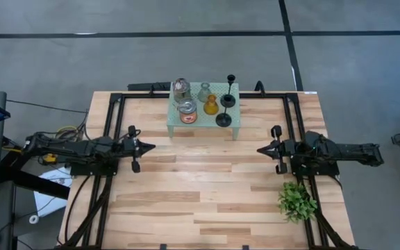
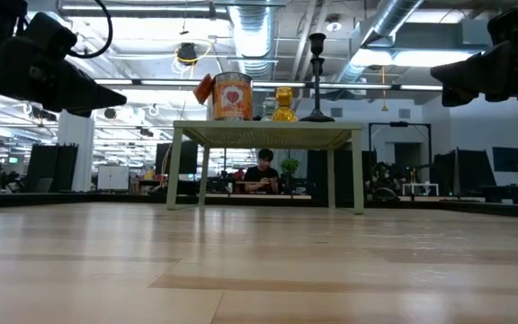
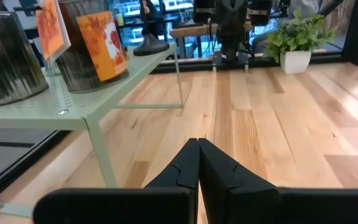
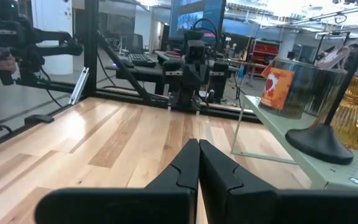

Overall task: Pick & Place candle stick holders
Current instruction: Return to Home Position

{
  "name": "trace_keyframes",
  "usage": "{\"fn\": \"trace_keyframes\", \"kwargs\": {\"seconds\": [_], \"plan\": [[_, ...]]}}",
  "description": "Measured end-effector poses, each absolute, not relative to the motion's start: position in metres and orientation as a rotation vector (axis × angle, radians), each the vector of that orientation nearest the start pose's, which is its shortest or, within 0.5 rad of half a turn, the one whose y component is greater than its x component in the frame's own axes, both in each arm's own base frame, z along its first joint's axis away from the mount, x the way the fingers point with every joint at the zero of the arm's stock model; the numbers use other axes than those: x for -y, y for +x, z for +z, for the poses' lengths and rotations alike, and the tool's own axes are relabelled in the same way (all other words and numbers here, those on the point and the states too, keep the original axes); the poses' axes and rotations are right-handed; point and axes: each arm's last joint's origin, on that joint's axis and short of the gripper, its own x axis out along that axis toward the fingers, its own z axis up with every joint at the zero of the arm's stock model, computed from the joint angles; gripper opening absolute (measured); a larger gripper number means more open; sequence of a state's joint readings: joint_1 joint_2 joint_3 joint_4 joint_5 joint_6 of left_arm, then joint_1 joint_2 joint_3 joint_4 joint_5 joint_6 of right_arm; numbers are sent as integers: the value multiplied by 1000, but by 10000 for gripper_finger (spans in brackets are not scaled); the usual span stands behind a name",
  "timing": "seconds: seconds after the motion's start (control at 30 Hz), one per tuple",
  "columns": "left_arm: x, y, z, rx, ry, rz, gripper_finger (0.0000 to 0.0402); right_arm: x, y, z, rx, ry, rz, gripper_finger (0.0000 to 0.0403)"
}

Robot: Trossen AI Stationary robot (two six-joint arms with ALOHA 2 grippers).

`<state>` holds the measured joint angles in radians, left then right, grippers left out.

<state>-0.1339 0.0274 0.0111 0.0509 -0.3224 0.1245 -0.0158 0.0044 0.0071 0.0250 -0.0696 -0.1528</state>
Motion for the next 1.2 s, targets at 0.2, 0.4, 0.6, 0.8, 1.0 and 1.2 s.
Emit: {"fn": "trace_keyframes", "kwargs": {"seconds": [0.2,0.4,0.6,0.8,1.0,1.2], "plan": [[4,99,169,7,118,190,4,0,98,168,27,-128,36,0],[4,101,165,-33,132,187,12,1,98,167,20,47,17,0],[5,104,161,-83,144,184,13,1,98,167,19,80,17,0],[5,107,157,-132,156,180,12,1,98,167,19,79,17,0],[5,109,153,-178,167,177,11,1,98,167,18,79,17,0],[6,111,149,-214,175,175,11,1,98,167,18,79,17,0]]}}
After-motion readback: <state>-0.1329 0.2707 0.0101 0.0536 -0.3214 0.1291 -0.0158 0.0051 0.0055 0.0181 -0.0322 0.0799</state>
